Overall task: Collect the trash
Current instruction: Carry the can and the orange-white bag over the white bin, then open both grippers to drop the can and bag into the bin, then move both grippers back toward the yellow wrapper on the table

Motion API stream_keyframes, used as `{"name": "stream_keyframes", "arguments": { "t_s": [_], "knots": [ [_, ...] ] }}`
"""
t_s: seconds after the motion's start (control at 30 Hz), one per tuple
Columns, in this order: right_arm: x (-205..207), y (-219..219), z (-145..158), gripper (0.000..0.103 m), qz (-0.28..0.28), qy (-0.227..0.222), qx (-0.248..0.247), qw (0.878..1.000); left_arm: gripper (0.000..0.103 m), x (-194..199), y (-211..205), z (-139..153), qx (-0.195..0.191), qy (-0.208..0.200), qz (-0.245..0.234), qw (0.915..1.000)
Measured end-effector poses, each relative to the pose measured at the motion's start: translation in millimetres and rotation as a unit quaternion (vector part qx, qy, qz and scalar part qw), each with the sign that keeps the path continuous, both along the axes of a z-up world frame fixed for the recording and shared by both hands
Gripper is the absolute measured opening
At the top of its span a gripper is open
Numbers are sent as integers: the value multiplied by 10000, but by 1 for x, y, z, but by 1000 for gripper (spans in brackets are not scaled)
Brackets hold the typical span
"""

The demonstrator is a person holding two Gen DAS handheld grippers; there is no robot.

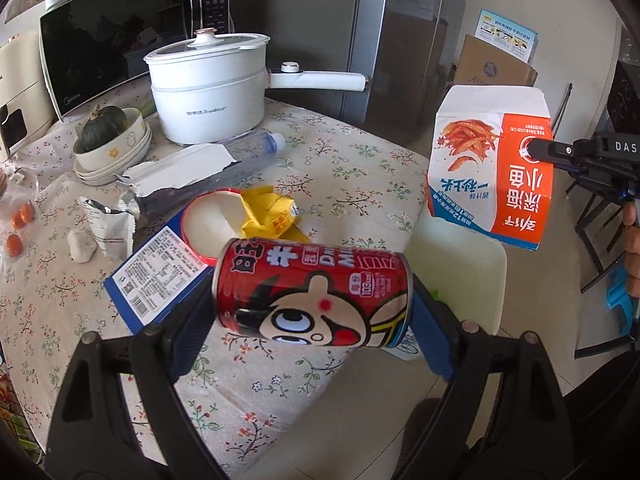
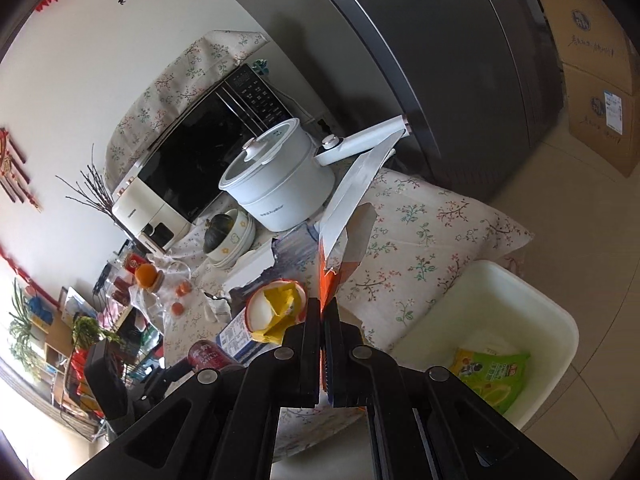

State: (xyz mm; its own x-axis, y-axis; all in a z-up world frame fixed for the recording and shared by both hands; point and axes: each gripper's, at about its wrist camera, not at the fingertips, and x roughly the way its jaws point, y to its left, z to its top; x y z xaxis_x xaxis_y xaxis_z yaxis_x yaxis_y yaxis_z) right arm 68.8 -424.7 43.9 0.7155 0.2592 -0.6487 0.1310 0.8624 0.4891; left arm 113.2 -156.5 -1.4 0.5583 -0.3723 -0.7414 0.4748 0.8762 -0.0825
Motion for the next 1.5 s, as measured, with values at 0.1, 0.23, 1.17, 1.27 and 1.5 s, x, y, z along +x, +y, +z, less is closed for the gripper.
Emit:
{"name": "stream_keyframes", "arguments": {
  "t_s": [0.1,0.23,1.17,1.27,1.5],
  "knots": [
    [-5,-22,-23,2,-257,487,-147,9984,89,-5,-21,-4,15,80,-201,9998],
    [-8,-52,-58,2,-568,1090,-228,9922,89,-11,-53,-12,100,124,-485,9987],
    [-50,-131,-89,48,-1275,1485,-333,9801,91,-18,-182,-81,324,353,-1540,9869],
    [-53,-133,-87,54,-1317,1459,-342,9799,97,-15,-178,-79,314,343,-1397,9891],
    [-49,-126,-82,64,-1293,1424,-415,9805,98,-10,-154,-67,267,287,-1164,9924]
  ]
}}
